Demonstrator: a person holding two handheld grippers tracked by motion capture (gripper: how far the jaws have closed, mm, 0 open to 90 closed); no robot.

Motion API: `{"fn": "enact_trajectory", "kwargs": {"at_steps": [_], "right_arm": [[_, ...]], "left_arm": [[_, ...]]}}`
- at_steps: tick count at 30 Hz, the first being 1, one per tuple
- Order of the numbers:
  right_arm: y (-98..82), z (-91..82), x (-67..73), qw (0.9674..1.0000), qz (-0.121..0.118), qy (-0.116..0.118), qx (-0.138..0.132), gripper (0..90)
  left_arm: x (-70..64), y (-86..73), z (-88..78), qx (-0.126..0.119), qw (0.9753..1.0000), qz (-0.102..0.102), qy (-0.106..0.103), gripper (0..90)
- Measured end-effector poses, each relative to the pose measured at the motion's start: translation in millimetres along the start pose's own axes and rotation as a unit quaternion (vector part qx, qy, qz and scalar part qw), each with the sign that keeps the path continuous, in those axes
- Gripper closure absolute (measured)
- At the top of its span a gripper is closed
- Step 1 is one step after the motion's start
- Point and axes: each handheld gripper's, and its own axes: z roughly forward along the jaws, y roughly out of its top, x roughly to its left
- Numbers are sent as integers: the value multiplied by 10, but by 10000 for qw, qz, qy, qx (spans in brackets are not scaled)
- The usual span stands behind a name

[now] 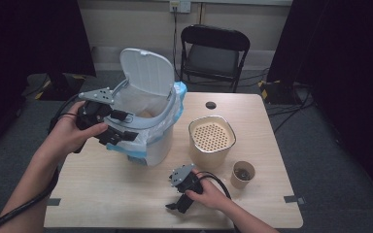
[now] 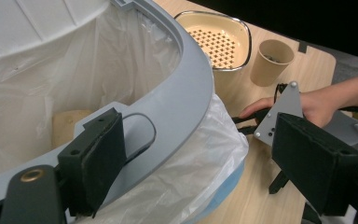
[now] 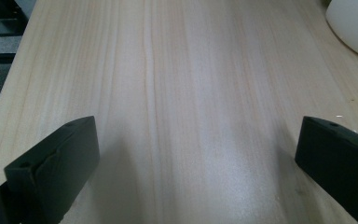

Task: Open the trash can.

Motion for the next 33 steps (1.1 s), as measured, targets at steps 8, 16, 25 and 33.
{"fn": "enact_trajectory", "kwargs": {"at_steps": [8,16,25,33], "right_arm": [[0,-3,1,10000,14,8,19,0],[-1,-7,10,10000,36,-15,19,0],[-8,-12,17,10000,59,-50,-17,0],[-7,-12,25,10000,63,-55,-13,0]], "left_arm": [[-142,-20,-34,-48,9999,90,-129,166],[-263,-175,58,-166,9991,137,-371,166],[-381,-433,267,-222,9978,221,-583,166],[-456,-592,385,-288,9971,221,-674,166]]}}
